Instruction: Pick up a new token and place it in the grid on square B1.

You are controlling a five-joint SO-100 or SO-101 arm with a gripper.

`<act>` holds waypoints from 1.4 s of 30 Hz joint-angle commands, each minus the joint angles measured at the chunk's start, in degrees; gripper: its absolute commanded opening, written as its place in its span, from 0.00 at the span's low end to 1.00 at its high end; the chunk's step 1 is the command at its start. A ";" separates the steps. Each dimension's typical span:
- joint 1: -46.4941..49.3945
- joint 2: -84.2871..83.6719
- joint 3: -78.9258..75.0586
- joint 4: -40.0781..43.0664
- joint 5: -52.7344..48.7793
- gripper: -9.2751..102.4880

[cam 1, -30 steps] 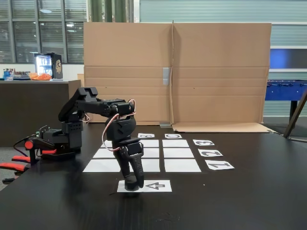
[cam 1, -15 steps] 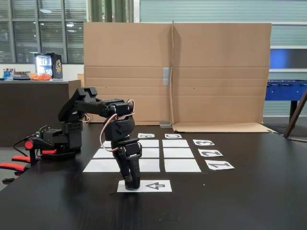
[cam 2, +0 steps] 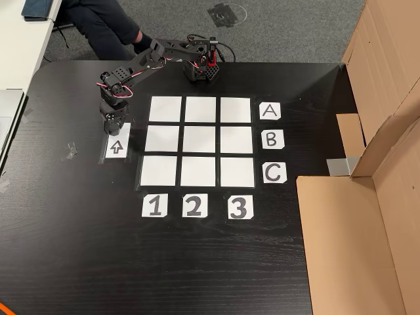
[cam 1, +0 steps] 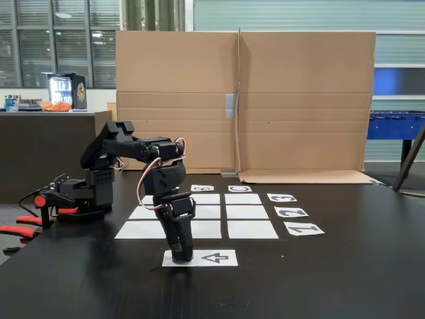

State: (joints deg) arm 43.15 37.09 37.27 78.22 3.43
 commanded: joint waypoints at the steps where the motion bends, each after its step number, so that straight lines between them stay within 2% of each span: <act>1: -0.70 6.68 -1.67 0.97 0.70 0.20; 13: -2.02 18.54 0.44 8.53 0.53 0.19; 20: -6.59 31.20 9.23 11.60 0.70 0.19; 30: -13.54 47.64 27.16 11.78 0.70 0.19; 42: -18.46 50.71 45.09 8.17 0.53 0.18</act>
State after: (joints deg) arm 25.49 84.99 81.21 87.19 3.87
